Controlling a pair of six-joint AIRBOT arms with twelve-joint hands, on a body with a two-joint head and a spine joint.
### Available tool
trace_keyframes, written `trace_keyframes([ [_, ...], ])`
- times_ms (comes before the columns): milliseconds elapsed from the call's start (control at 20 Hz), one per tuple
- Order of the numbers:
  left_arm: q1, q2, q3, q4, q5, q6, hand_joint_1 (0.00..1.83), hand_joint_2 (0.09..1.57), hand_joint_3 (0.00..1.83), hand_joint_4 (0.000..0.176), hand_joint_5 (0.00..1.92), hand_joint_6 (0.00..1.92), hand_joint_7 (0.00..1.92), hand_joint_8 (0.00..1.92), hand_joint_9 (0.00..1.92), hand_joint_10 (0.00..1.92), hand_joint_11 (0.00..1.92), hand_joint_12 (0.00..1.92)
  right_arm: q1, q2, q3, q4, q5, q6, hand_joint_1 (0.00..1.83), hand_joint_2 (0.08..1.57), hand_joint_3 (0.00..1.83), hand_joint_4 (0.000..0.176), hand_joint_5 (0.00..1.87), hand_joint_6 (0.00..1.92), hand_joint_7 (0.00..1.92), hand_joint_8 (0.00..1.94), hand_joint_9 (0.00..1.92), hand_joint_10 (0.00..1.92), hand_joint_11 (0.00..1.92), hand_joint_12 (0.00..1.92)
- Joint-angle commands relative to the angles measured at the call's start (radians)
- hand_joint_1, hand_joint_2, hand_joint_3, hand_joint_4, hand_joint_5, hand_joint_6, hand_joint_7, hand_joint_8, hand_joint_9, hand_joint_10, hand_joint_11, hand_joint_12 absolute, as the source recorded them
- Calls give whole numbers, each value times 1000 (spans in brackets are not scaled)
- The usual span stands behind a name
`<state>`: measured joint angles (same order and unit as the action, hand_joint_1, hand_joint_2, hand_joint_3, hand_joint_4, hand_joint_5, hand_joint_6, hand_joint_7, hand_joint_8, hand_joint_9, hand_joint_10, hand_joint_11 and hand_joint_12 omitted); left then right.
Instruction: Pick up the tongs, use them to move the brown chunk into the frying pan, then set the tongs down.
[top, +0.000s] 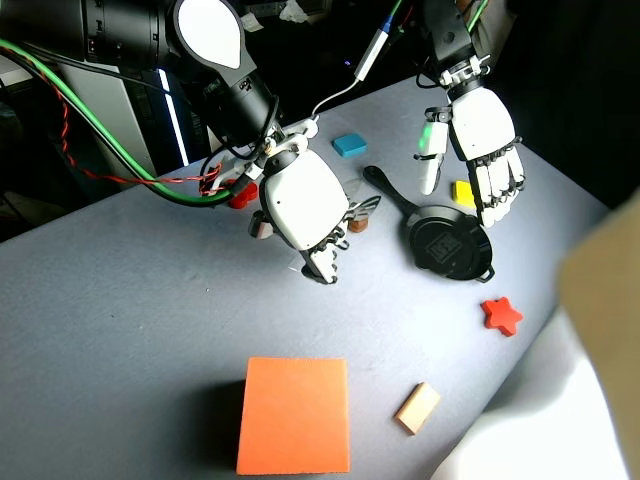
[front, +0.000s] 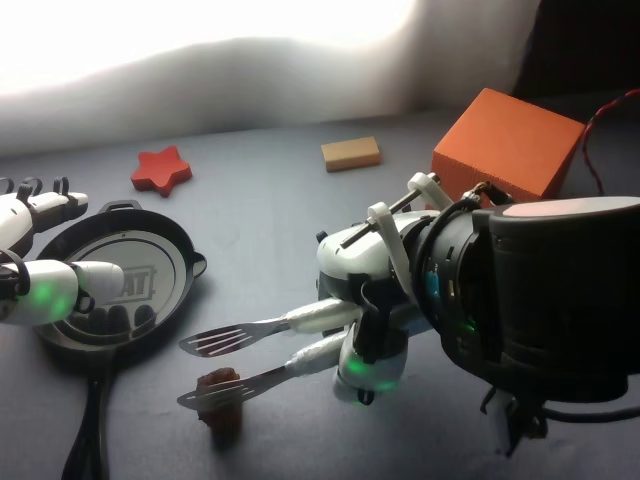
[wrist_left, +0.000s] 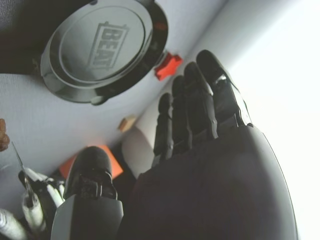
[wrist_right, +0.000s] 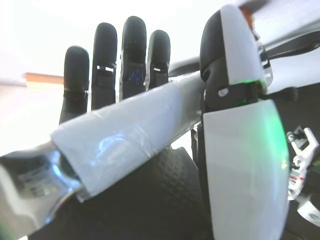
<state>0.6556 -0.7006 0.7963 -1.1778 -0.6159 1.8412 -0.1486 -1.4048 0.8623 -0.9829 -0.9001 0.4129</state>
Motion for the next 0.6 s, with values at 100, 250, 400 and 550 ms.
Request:
trace_keyframes([
  [100, -2, 5, 1, 37, -77, -4, 20, 1275, 1, 41, 146, 3, 221, 1, 224, 0, 0, 724, 3, 6, -3, -53, 22, 1, 1065, 1145, 17, 0, 725, 322, 888, 1, 512, 725, 104, 1621],
  [250, -2, 4, 2, 37, -77, -4, 2, 1271, 0, 48, 143, 1, 225, 4, 229, 5, 0, 776, -2, 7, -1, -54, 20, 0, 1062, 1149, 18, 0, 719, 328, 879, 1, 503, 726, 95, 1623],
  [400, -2, 4, 1, 37, -77, -4, 0, 1277, 1, 42, 114, 0, 202, 1, 210, 0, 0, 719, -9, 2, 2, -69, 19, 4, 1071, 1144, 15, 0, 715, 332, 878, 1, 500, 729, 93, 1625],
  [550, -2, 2, 0, 37, -77, -4, 0, 1272, 0, 43, 140, 8, 219, 5, 227, 5, 0, 746, -20, 2, 3, -73, 18, 4, 1049, 1150, 15, 0, 696, 347, 872, 5, 494, 746, 81, 1640],
])
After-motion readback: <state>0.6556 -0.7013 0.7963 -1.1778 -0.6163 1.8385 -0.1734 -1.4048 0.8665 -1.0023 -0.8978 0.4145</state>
